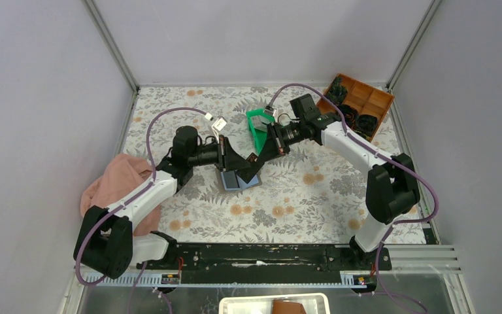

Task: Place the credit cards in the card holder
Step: Pick up the credit card from the storage box.

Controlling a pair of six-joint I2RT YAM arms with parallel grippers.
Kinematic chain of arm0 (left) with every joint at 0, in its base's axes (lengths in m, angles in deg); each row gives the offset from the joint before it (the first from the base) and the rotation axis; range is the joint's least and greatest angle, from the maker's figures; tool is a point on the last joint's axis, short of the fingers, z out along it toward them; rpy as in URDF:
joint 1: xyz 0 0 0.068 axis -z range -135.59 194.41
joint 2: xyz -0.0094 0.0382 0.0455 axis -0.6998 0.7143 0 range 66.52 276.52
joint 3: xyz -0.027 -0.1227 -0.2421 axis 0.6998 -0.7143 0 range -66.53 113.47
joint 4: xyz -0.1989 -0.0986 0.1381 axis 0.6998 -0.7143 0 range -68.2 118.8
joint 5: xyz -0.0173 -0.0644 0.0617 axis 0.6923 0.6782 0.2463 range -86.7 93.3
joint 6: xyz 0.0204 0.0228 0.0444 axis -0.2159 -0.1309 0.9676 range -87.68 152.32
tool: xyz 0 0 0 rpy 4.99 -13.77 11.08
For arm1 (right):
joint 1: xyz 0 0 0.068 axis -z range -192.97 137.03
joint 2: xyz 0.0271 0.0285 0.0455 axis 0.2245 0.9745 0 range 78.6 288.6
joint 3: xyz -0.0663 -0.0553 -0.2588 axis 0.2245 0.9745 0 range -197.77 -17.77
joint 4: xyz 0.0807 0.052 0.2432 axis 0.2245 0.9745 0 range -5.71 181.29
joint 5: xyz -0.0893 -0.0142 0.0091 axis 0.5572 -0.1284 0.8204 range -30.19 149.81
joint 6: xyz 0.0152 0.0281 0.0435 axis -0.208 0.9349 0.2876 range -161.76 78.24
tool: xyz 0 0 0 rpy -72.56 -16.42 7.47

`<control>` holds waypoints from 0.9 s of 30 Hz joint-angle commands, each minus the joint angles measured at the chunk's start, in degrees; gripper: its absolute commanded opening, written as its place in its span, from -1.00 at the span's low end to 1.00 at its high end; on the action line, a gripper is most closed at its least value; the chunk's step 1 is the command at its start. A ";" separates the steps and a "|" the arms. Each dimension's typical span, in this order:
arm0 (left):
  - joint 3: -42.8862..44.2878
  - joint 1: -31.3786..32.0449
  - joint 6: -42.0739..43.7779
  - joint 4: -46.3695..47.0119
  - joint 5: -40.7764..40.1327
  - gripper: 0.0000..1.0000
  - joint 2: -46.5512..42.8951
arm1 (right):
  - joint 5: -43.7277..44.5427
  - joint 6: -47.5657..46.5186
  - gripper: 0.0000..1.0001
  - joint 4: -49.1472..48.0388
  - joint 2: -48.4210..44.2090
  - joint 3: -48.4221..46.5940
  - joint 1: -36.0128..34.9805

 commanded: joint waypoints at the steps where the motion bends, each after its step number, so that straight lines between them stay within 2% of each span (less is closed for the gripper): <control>1: -1.03 -1.07 -1.52 4.26 4.09 -0.46 -0.66 | -4.21 1.12 -1.00 -3.87 0.24 0.67 -0.12; 7: -2.20 -1.86 -3.51 6.32 7.27 -0.73 -0.11 | -4.98 2.01 -1.00 -5.70 0.94 1.57 0.00; 10: -2.71 -1.94 -4.29 7.23 8.64 -0.99 0.40 | -5.48 3.38 -1.00 -7.86 1.39 1.84 0.14; 11: -2.89 -1.94 -4.57 7.60 8.86 -1.00 0.49 | -5.50 3.79 -1.00 -8.45 1.68 1.85 0.09; 13: -3.45 -2.21 -5.33 8.60 8.81 -1.00 0.39 | -5.38 4.51 -0.85 -9.18 2.07 1.53 0.11; 15: -4.36 -2.73 -6.39 9.59 7.71 -1.00 0.06 | -4.64 4.87 -0.57 -9.38 2.44 1.23 0.13; 19: -6.46 -3.33 -7.09 9.04 1.57 -1.00 -1.66 | -2.08 4.12 -0.32 -8.17 3.07 0.02 0.17; 27: -9.14 -3.34 -7.06 1.04 -18.02 -1.00 -5.14 | 6.01 3.02 -0.23 -6.41 3.61 -2.28 0.21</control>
